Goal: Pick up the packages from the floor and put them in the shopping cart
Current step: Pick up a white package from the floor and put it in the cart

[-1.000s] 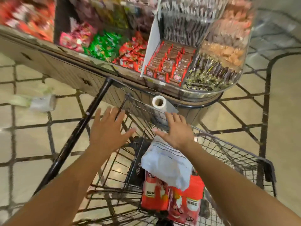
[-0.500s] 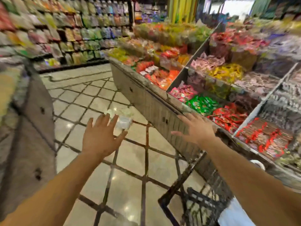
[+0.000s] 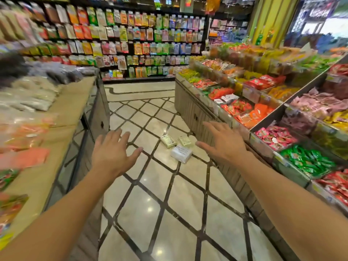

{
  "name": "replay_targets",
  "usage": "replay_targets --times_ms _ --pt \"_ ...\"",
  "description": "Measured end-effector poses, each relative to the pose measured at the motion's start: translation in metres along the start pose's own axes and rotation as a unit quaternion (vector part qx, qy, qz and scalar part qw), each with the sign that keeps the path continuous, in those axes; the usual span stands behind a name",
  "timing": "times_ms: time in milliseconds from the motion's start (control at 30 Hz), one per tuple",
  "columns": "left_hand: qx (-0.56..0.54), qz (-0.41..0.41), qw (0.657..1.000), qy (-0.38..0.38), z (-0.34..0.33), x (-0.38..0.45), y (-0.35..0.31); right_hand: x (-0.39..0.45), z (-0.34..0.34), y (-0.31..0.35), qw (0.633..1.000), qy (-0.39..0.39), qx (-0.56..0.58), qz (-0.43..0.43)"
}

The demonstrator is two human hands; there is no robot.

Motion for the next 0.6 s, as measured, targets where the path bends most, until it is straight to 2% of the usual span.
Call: replay_targets --times_ms 167,300,600 --pt "0.004 -0.011 1.000 -0.008 -0.033 0.091 -0.009 0.103 -0.043 -0.008 1.000 -0.003 0.011 0.009" --pt "0.010 -0.021 1.000 0.013 -0.065 0.175 -0.025 0.183 -0.077 -0.032 0.999 0.013 0.038 -0.003" --pt "-0.004 -0.045 0.999 0.016 -0.121 0.336 -0.062 0.324 -0.116 -0.085 0.999 0.024 0.033 -0.021"
Point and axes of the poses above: each hand's wrist, its own x-axis towards the middle knuckle, its own z-axis out of the back of the hand, y = z × x, the point moved 9 cm from there along x, towards the middle knuckle, and after that the axes turned 7 degrees about z, right-handed, at the moved point
